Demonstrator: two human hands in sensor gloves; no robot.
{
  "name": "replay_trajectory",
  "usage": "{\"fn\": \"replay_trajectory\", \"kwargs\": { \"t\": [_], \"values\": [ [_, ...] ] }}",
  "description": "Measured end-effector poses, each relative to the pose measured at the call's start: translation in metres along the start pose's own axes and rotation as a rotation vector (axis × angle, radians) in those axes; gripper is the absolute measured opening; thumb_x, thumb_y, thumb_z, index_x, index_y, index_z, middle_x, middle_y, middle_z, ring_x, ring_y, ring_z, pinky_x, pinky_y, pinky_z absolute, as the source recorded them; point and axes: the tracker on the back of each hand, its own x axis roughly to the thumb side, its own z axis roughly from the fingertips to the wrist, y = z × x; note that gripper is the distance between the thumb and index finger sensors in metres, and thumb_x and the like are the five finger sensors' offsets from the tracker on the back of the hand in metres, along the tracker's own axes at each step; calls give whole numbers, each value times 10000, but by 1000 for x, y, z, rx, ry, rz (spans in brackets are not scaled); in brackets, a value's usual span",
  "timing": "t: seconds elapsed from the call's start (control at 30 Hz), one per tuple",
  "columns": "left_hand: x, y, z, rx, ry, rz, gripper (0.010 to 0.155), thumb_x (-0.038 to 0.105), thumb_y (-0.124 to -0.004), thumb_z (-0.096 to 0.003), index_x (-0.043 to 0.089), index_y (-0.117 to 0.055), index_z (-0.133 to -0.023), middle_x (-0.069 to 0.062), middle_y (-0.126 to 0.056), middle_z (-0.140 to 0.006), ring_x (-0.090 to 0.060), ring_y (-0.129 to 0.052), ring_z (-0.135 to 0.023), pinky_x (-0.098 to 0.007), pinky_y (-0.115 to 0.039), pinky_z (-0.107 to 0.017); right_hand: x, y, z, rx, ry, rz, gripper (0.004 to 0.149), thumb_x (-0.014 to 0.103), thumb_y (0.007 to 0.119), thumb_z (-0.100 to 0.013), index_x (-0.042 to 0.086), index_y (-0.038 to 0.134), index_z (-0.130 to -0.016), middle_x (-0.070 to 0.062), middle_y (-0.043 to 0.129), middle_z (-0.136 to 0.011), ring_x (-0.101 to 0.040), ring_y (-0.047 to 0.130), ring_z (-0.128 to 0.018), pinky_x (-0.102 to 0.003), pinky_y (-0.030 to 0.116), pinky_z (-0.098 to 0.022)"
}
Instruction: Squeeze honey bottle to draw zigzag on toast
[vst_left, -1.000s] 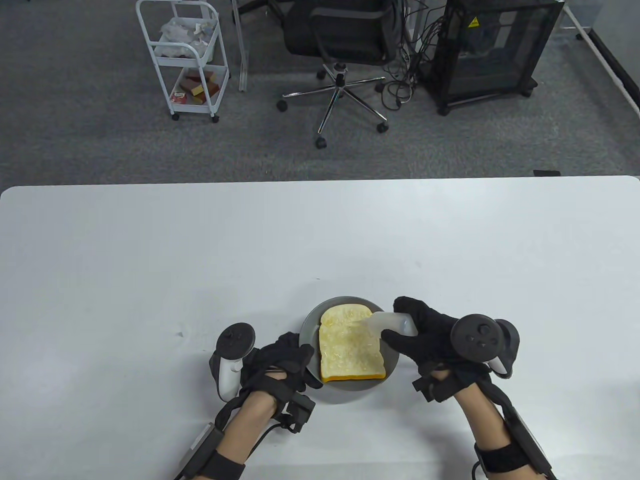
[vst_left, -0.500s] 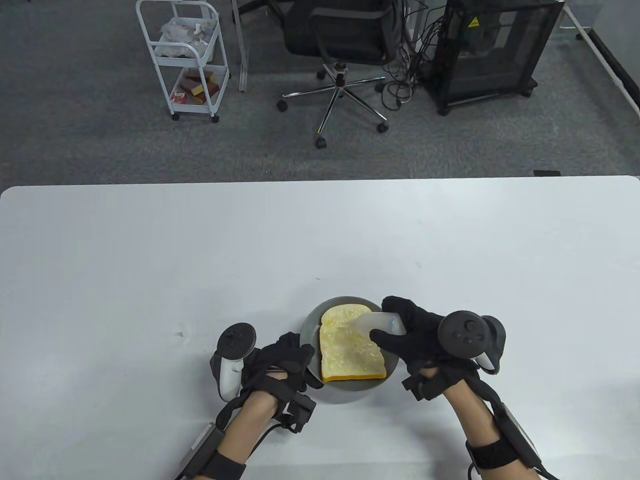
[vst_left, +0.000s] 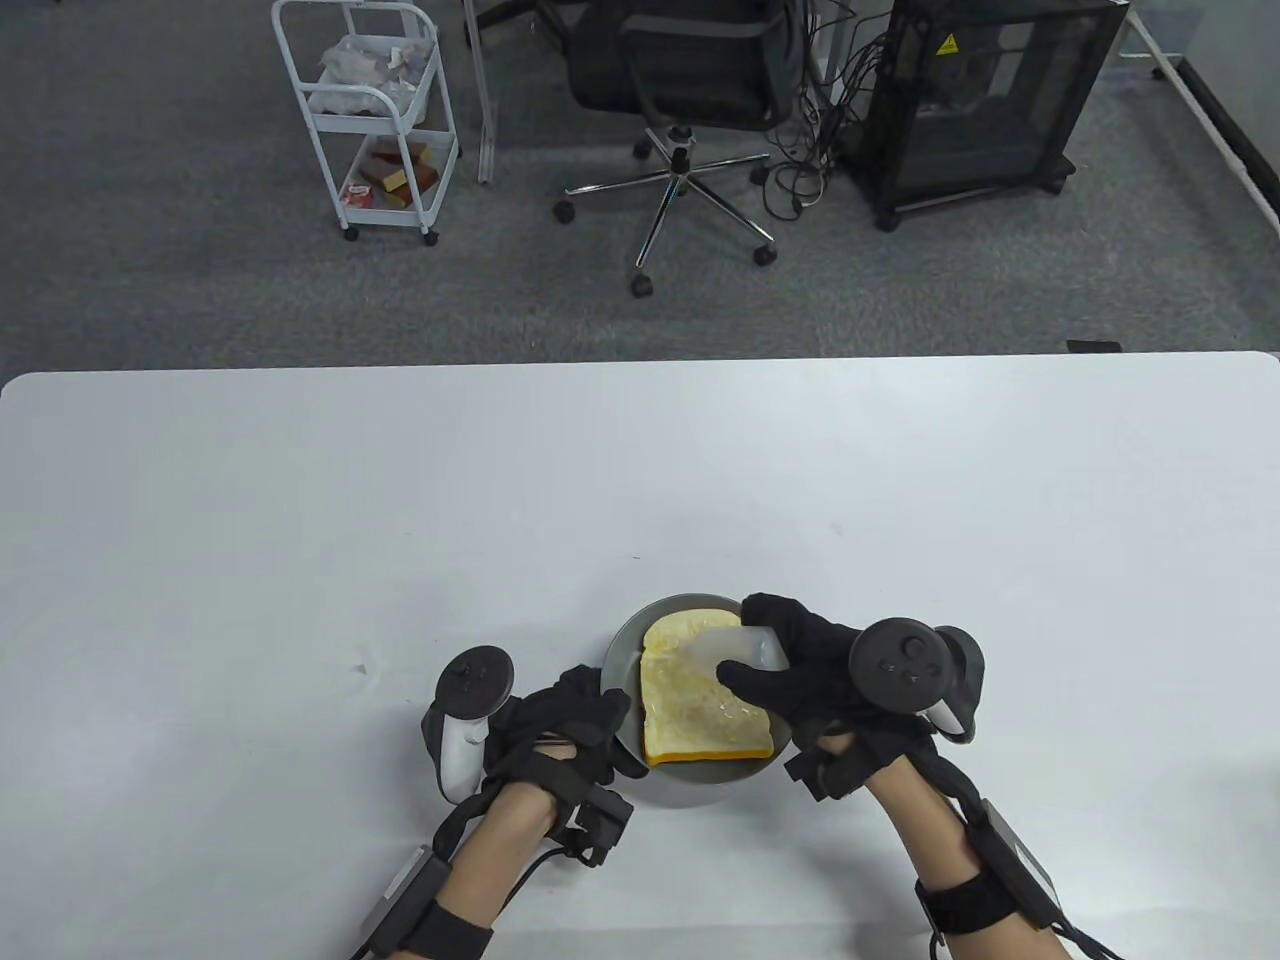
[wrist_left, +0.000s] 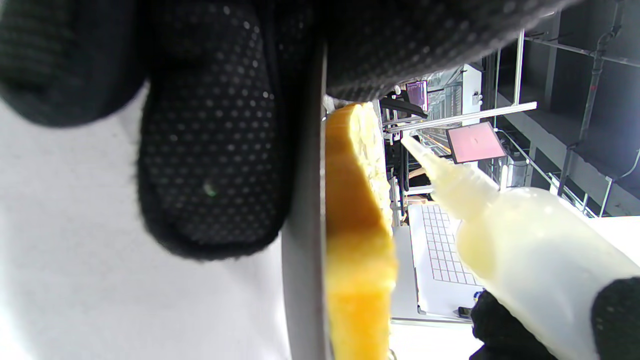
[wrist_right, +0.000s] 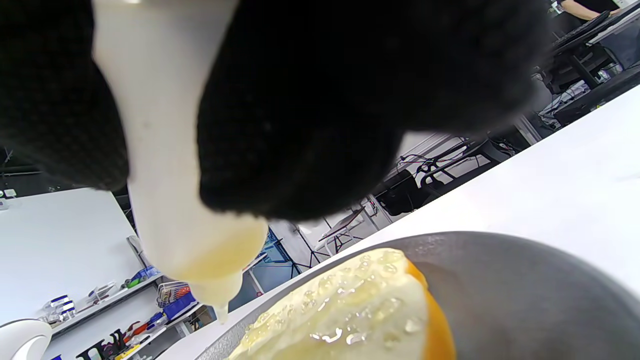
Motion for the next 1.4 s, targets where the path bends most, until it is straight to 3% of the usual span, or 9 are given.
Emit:
{"fn": "replay_trajectory", "kwargs": {
  "t": [0.67, 1.4],
  "values": [
    [-1, -1, 0, -2, 0, -1, 498, 278, -808, -515, -9, -652, -890, -193, -1061, -608, -241, -1189, -329, -424, -930, -268, 12, 9, 3, 56, -39, -6, 726, 595, 1009, -375, 111, 841, -889, -108, 1060, -557, -140, 1097, -185, -201, 963, -89],
    [0, 0, -1, 1, -2, 8, 498, 279, -808, -514, -9, -653, -890, -192, -1061, -608, -240, -1189, -328, -424, -930, -269, 9, -8, 16, 68, -59, 19, 709, 594, 1014, -372, 133, 849, -885, -104, 1064, -553, -139, 1098, -179, -196, 963, -87]
  ]
}}
